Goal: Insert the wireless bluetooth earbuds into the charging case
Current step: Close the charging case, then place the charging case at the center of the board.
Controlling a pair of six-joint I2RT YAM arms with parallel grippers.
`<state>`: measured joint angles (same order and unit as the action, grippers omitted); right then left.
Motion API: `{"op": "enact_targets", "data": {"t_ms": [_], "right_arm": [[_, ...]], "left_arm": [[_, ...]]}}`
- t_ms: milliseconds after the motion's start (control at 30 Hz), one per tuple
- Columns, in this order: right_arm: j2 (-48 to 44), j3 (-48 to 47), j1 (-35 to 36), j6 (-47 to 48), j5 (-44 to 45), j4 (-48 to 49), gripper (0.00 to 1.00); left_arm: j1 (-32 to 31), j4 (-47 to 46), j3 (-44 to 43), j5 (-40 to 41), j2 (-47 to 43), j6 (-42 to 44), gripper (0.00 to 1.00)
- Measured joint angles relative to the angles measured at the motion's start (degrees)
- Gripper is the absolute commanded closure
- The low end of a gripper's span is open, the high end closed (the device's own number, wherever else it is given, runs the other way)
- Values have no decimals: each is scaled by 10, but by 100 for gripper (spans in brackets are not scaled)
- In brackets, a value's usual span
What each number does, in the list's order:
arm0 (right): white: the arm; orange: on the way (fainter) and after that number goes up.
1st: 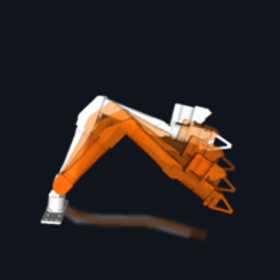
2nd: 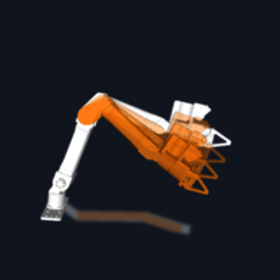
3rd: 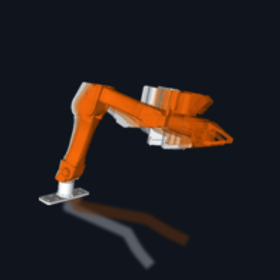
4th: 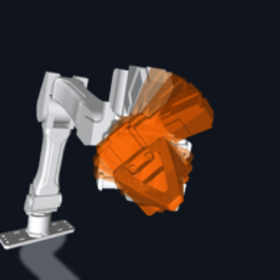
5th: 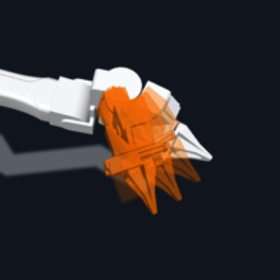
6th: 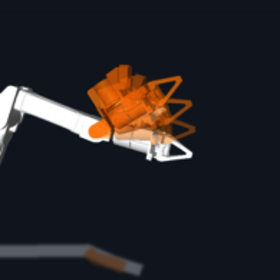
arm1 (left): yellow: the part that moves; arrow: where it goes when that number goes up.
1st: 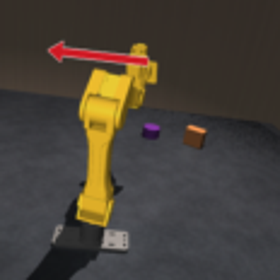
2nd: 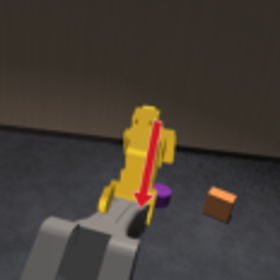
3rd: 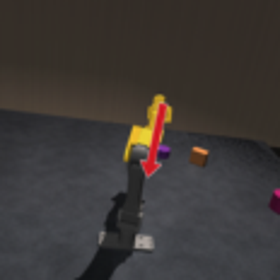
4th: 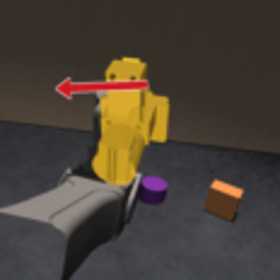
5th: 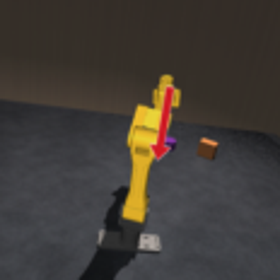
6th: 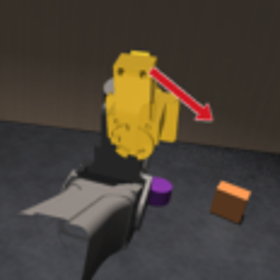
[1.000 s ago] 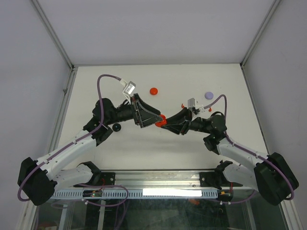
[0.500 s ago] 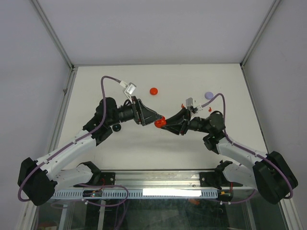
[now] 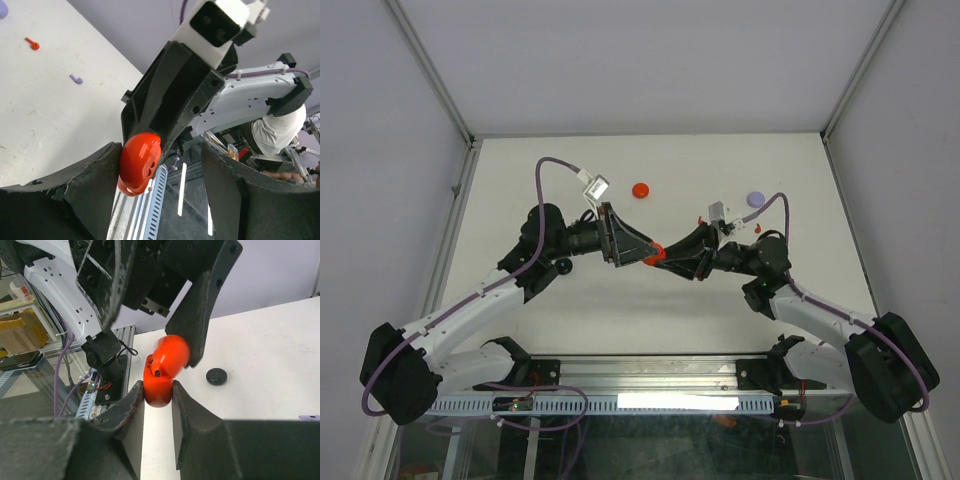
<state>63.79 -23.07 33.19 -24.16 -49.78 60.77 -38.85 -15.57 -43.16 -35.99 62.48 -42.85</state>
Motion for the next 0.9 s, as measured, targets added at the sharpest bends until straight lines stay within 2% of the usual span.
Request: {"op": "enact_targets", "data": {"t_ms": [300, 467, 567, 733, 900], "right_arm": [[0, 0, 0, -2, -12, -21, 100], [-3, -1, 0, 11, -10, -89, 100], [-12, -1, 0, 34, 4, -173, 100], [-13, -11, 5, 63, 48, -316, 100], [32, -23, 36, 66, 91, -391, 100]], "left_arm": [[3, -98, 19, -45, -18, -25, 37], [3, -76, 18, -27, -23, -13, 29], [3, 2, 7, 38, -32, 18, 23], [3, 167, -40, 217, -37, 75, 16], [3, 282, -68, 370, -36, 134, 11]]}}
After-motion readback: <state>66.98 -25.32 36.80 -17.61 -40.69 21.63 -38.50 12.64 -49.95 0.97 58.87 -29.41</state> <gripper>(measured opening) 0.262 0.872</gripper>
